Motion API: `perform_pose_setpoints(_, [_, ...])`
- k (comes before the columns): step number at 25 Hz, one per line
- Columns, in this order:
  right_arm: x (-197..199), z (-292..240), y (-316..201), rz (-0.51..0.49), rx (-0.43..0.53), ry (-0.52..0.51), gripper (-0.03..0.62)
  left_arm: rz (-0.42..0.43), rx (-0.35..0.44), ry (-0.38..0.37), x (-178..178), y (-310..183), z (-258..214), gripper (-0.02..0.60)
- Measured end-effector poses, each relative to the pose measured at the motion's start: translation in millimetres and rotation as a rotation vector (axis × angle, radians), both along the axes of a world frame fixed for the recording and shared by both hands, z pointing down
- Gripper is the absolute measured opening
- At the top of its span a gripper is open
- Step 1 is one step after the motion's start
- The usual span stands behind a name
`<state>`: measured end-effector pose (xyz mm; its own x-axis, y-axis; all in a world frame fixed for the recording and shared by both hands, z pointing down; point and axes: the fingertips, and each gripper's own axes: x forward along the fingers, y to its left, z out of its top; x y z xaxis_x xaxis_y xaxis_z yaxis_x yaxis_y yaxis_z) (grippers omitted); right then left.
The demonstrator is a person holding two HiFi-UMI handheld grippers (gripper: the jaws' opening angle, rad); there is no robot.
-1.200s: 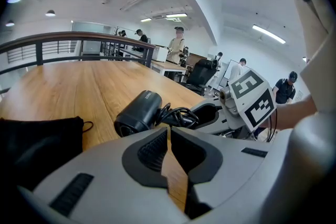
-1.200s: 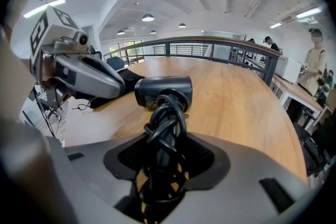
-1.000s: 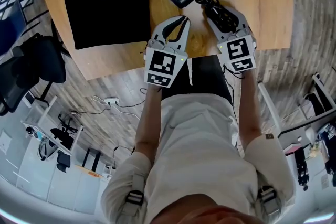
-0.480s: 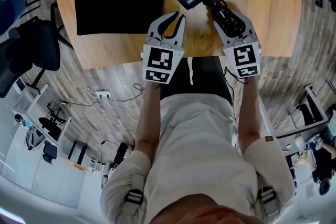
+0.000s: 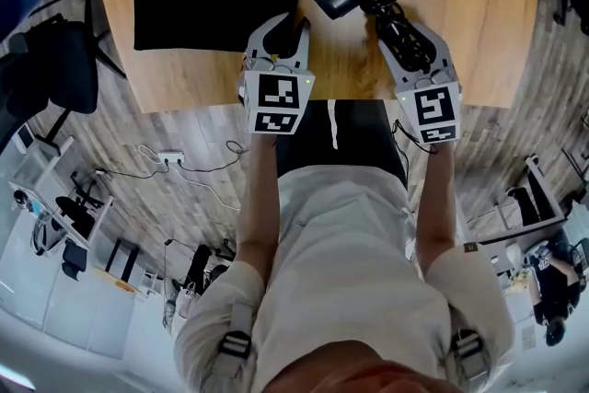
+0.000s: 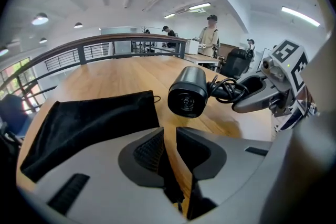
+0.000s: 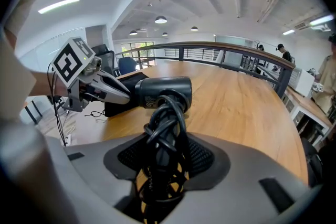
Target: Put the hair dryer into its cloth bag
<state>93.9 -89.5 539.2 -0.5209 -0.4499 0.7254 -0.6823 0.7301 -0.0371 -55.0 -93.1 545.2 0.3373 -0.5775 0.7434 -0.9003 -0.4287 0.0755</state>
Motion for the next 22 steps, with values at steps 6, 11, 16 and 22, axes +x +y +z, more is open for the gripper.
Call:
perform_pose_setpoints(6, [-3.8, -0.8, 0.7, -0.009, -0.003, 0.002, 0.212, -0.015, -0.008, -0.082, -15.0, -3.8, 15.2, 0.086])
perform_pose_setpoints(11, [-4.9, -0.7, 0.7, -0.015, -0.002, 0.008, 0.212, -0.003, -0.024, -0.113, -14.3, -3.2, 26.0, 0.086])
perform_pose_setpoints(16, [-4.2, -1.2, 0.5, -0.02, -0.003, 0.009, 0.212, -0.006, -0.039, -0.125, -14.0, -4.1, 32.3, 0.079])
perform_pose_setpoints(22, [-3.4, -0.5, 2.0, -0.023, -0.008, 0.012, 0.212, -0.013, -0.035, -0.087, -15.7, -6.8, 27.6, 0.03])
